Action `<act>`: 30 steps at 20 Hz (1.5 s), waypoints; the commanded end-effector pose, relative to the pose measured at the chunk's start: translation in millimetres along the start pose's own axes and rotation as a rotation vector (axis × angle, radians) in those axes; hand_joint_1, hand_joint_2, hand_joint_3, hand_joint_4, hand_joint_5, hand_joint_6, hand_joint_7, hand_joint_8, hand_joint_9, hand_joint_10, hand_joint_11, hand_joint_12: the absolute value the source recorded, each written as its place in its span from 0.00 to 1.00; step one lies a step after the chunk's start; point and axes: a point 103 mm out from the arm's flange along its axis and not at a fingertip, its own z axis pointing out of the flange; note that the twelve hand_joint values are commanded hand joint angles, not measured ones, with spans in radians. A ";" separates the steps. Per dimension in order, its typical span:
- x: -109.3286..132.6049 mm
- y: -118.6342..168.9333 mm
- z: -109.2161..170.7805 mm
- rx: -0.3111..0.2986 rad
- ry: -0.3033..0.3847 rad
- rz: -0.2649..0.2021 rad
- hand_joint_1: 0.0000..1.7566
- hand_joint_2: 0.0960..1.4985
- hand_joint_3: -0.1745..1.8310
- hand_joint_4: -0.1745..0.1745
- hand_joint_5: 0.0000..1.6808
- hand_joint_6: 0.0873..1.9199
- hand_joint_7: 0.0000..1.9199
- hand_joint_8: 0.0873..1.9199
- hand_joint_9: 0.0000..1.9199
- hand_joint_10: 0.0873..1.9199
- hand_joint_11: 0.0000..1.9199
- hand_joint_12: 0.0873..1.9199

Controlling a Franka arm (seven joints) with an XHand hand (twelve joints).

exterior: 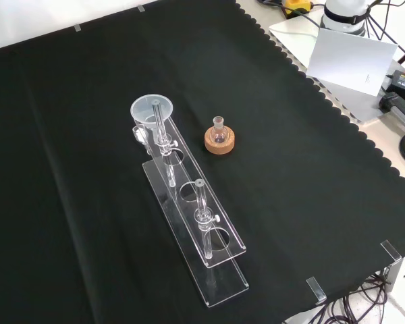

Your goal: Pick up the funnel from the transparent funnel stand.

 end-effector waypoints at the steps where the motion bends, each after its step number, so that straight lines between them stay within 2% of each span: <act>1: 3.7 -0.1 1.6 -0.010 -0.013 -0.002 0.00 0.70 0.39 0.52 0.07 0.07 0.00 0.18 0.07 0.32 0.09 0.66; 4: 3.1 -0.6 -0.5 -0.010 -0.017 -0.003 0.00 0.74 0.33 0.52 0.10 0.01 0.00 0.16 0.07 0.32 0.08 0.68; 9: 7.9 0.5 0.3 -0.015 -0.030 -0.001 0.00 0.75 0.32 0.51 0.10 0.00 0.00 0.16 0.06 0.32 0.08 0.69; 12: 8.7 4.9 1.2 0.004 -0.034 0.006 0.00 0.75 0.31 0.51 0.10 0.00 0.00 0.16 0.07 0.32 0.08 0.69; 23: 15.1 44.2 28.4 0.051 -0.027 0.029 0.00 0.75 0.31 0.51 0.10 0.00 0.00 0.16 0.07 0.32 0.08 0.69; 30: 19.3 81.4 47.3 0.065 -0.026 0.013 0.00 0.75 0.31 0.50 0.10 0.00 0.00 0.16 0.07 0.32 0.08 0.69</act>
